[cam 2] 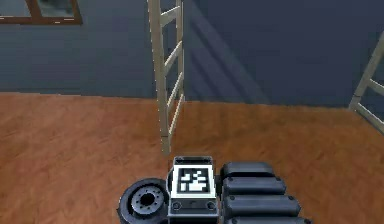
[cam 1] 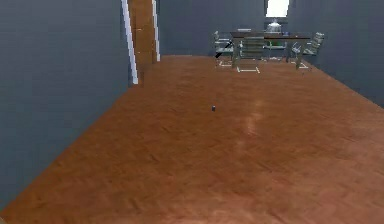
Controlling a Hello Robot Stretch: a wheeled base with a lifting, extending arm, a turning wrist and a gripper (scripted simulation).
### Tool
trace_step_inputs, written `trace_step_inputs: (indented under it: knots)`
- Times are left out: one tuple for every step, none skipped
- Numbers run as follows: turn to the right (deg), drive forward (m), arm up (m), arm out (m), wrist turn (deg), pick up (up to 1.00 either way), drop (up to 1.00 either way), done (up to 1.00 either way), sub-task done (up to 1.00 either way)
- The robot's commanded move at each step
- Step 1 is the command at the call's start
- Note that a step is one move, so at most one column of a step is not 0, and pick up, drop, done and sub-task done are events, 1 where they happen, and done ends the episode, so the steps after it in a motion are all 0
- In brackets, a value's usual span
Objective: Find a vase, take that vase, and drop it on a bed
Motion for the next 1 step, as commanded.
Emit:
trace_step_inputs:
  knots:
    - [-9.0, 0.0, 0.0, 0.0, 0.0, 0.0, 0.0, 0.0, 0.0]
